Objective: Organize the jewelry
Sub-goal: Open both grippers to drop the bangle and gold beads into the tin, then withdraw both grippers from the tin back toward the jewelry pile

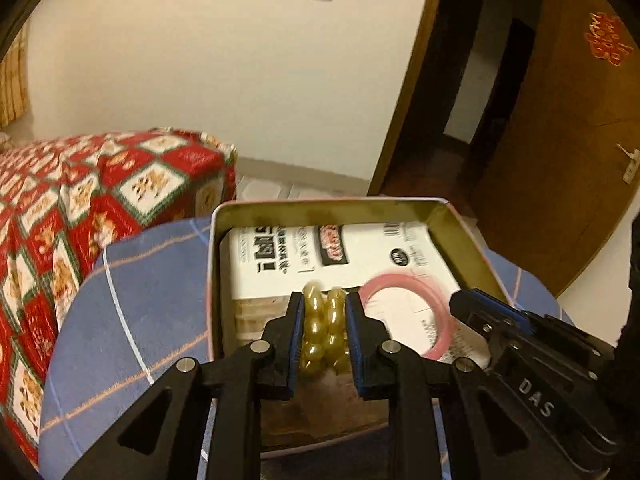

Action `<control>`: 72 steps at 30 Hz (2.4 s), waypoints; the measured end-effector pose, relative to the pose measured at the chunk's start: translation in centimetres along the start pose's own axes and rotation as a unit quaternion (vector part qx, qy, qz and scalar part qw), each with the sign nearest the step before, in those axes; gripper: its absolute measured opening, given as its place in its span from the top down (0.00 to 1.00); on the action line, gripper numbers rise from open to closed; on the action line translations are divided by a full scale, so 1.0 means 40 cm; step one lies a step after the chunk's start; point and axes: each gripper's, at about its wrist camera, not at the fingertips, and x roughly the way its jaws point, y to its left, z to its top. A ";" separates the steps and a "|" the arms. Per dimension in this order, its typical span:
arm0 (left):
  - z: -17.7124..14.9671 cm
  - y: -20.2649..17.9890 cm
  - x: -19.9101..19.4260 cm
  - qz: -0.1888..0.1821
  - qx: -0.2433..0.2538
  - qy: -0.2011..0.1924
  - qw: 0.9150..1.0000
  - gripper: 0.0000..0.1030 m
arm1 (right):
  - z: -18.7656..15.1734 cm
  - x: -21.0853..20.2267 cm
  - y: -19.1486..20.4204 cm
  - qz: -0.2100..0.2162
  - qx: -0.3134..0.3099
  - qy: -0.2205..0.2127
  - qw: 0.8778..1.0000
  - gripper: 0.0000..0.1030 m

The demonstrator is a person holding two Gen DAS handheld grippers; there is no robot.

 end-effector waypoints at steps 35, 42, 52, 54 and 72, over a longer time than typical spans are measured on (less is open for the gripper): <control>-0.221 0.007 -0.291 0.106 -0.024 -0.028 0.994 0.29 | -0.167 -0.178 0.079 -0.009 -0.047 0.005 0.999 0.49; -0.265 0.003 -0.313 0.114 -0.028 -0.019 0.993 0.29 | -0.197 -0.206 0.082 -0.009 -0.051 0.005 0.999 0.49; -0.292 -0.006 -0.343 0.147 -0.020 -0.019 0.989 0.29 | -0.227 -0.250 0.091 -0.010 -0.059 -0.003 0.998 0.49; -0.295 -0.006 -0.349 0.151 -0.021 -0.019 0.988 0.29 | -0.232 -0.255 0.088 -0.011 -0.057 -0.003 0.998 0.49; -0.357 0.082 -0.379 0.145 -0.047 -0.015 0.988 0.29 | -0.278 -0.262 0.054 0.008 -0.054 0.015 0.998 0.49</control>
